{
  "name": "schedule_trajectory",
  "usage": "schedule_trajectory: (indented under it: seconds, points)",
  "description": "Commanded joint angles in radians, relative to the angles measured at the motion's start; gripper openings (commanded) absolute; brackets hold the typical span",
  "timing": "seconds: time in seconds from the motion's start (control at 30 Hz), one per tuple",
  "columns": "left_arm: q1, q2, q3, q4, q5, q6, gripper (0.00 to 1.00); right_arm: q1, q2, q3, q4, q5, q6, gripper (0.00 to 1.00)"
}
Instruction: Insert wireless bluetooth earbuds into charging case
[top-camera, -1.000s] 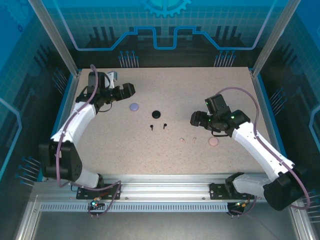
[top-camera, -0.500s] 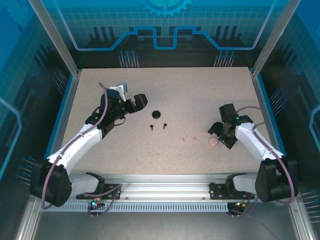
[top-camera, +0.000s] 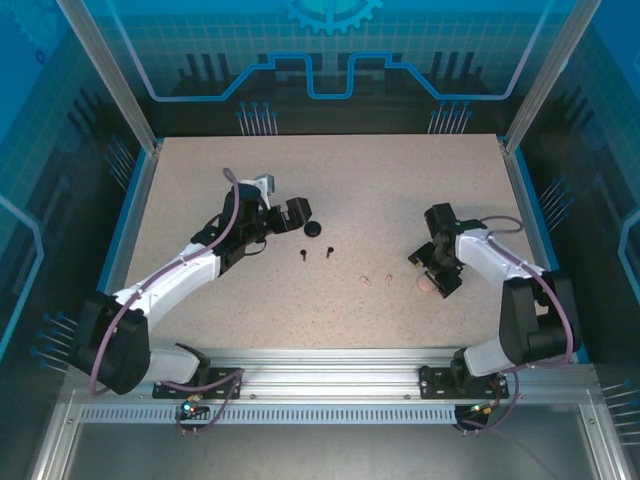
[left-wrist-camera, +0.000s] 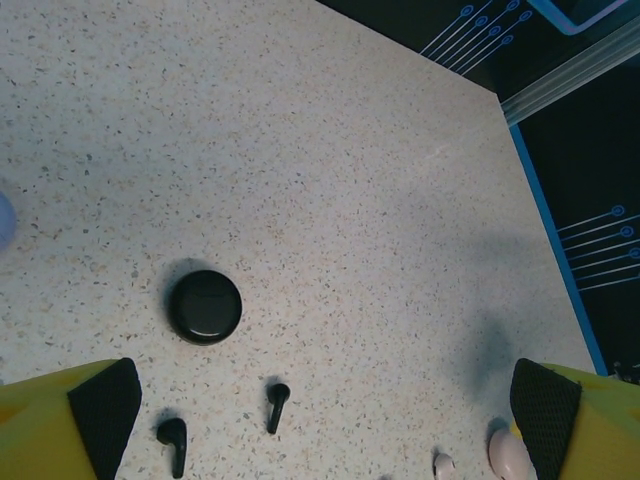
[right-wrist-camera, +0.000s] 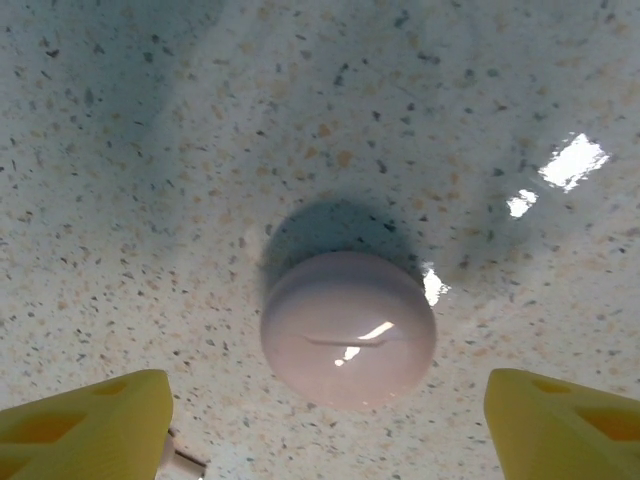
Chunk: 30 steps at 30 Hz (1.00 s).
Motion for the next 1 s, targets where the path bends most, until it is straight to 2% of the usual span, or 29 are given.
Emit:
schedule_trajectory:
  seconds: [0.0, 0.1, 0.2, 0.43, 0.97]
  points:
    - [0.000, -0.027, -0.011, 0.093, -0.034, -0.014, 0.99, 0.023, 0.036, 0.036, -0.032, 0.035, 0.042, 0.82]
    - [0.006, -0.059, -0.035, 0.102, -0.106, -0.076, 0.99, 0.027, 0.057, 0.042, -0.036, 0.046, 0.048, 0.82]
    - [0.032, -0.084, -0.059, 0.137, -0.096, -0.110, 0.99, 0.034, 0.069, 0.043, -0.044, 0.056, 0.056, 0.81]
    - [0.038, -0.080, 0.006, 0.044, -0.044, 0.014, 0.99, 0.043, 0.104, 0.046, -0.041, 0.070, 0.060, 0.80]
    - [0.038, -0.034, 0.083, -0.041, 0.044, 0.024, 0.99, 0.032, 0.192, 0.064, -0.011, 0.082, 0.009, 0.69]
